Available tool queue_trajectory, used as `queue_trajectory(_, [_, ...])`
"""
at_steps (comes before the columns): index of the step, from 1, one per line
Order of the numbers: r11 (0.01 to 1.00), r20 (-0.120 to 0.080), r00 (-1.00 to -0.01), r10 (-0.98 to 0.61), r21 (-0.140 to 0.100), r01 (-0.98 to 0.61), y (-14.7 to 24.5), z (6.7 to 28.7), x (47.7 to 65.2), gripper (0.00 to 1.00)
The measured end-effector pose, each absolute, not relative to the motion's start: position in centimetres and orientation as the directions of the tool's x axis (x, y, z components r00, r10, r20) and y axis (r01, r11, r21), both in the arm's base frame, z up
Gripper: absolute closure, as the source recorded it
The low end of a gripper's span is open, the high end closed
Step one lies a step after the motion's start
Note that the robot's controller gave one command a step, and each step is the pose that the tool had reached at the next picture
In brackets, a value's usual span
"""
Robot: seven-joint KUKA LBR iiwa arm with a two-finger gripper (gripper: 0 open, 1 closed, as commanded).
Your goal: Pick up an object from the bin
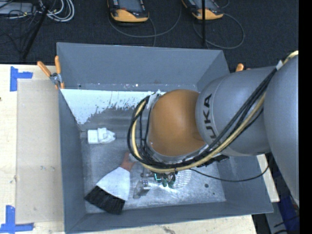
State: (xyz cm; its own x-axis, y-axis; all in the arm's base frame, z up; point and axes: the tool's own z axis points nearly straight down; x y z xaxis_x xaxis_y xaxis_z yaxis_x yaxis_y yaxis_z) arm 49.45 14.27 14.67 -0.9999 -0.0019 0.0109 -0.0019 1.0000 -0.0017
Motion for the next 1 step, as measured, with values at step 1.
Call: queue_trajectory(1, [1.000, 0.003, -1.000, 0.001, 0.000, 0.001, 14.22, 15.07, 49.66, 0.00])
